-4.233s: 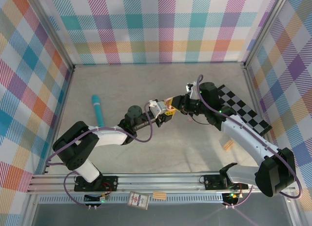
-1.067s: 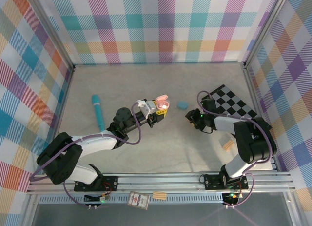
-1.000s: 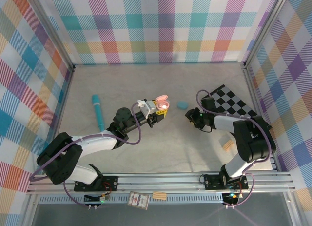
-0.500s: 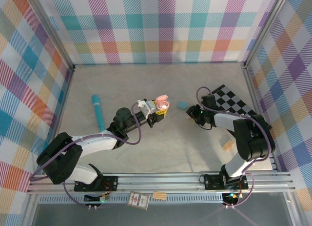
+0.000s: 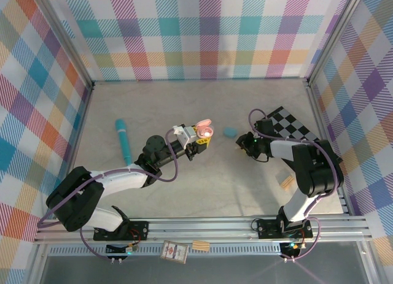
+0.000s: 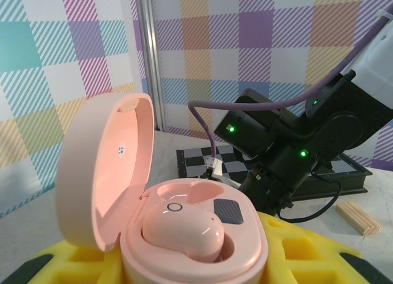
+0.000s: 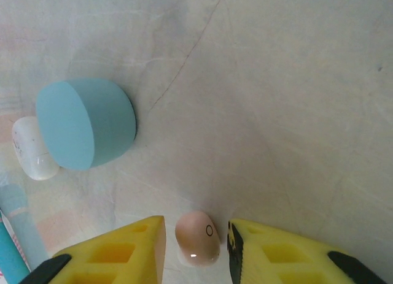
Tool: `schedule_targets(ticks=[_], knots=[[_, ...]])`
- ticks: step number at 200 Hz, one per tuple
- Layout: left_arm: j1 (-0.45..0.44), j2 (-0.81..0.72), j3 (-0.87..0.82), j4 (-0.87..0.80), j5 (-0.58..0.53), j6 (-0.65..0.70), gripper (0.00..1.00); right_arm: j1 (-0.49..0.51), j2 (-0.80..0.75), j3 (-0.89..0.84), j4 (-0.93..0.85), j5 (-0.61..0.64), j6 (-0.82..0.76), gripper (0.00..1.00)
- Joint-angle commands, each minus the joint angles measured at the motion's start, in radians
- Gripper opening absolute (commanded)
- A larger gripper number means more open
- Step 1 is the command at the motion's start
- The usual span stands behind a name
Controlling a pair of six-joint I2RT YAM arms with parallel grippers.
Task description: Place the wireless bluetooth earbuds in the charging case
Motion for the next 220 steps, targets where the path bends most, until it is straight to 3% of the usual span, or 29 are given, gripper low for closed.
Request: schedule_targets(ticks=[1,125,220], knots=[[0.002,-0.011,-0.002,0.041,0.020,0.002,0.34,0.022,0.058,0.027,0.029,-0.033,-0.042,0.32],[0.002,-0.003,0.004,0.037,0.020,0.004,0.34,0.022,0.063,0.064,-0.073,-0.028,-0.133,0.23],[0.001,0.021,0.016,0.023,0.013,0.007,0.34,0.040,-0.135,0.069,-0.267,0.092,-0.271,0.22]])
